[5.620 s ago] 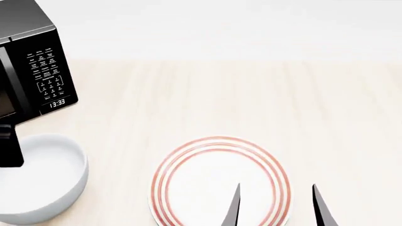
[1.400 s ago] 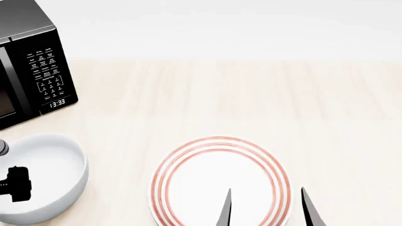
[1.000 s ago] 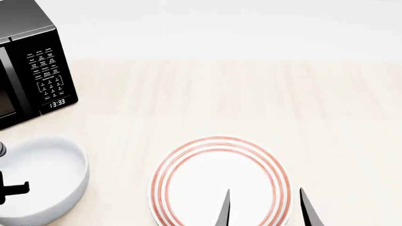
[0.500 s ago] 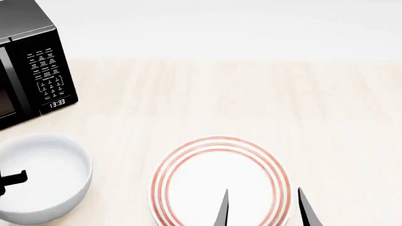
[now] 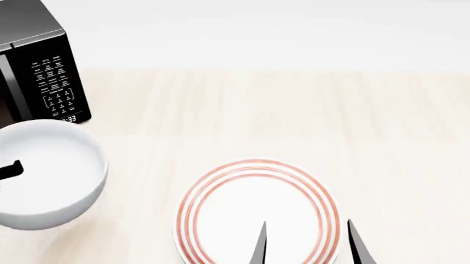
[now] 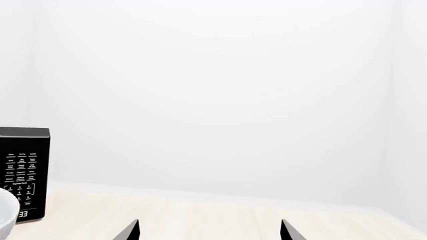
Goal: Pick up the white bowl and put it on the plate.
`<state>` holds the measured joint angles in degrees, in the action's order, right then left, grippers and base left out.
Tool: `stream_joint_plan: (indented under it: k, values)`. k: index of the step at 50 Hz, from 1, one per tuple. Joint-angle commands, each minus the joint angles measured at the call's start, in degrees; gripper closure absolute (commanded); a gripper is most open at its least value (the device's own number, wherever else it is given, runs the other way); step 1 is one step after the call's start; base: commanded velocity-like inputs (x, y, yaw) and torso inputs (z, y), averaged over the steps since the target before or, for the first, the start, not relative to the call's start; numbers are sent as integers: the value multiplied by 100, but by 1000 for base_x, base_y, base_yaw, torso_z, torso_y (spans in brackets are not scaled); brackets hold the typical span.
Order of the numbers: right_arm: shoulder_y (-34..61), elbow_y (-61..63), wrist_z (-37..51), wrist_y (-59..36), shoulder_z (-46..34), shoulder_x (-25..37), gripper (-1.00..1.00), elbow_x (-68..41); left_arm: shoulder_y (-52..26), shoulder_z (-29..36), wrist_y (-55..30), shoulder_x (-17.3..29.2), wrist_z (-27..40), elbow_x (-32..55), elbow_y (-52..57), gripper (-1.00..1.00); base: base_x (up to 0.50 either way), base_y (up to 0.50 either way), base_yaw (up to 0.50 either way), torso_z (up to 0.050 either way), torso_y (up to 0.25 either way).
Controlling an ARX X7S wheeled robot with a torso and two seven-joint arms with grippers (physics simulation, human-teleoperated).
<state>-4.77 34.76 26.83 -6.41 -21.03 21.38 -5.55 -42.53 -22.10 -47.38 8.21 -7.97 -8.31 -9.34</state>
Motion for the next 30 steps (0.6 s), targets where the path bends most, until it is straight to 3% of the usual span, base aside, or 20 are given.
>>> stream_joint_plan:
  k: [1, 30]
  values:
    - [25, -38, -81, -12, 128, -96, -100, 158, -265, -5, -219, -232, -125, 46, 247, 100, 0, 0, 0, 0, 0]
    - [37, -39, -40, 10, 118, -47, -100, 118, -327, 766, -415, -740, 138, 499, 419, 100, 0, 0, 0, 0, 1]
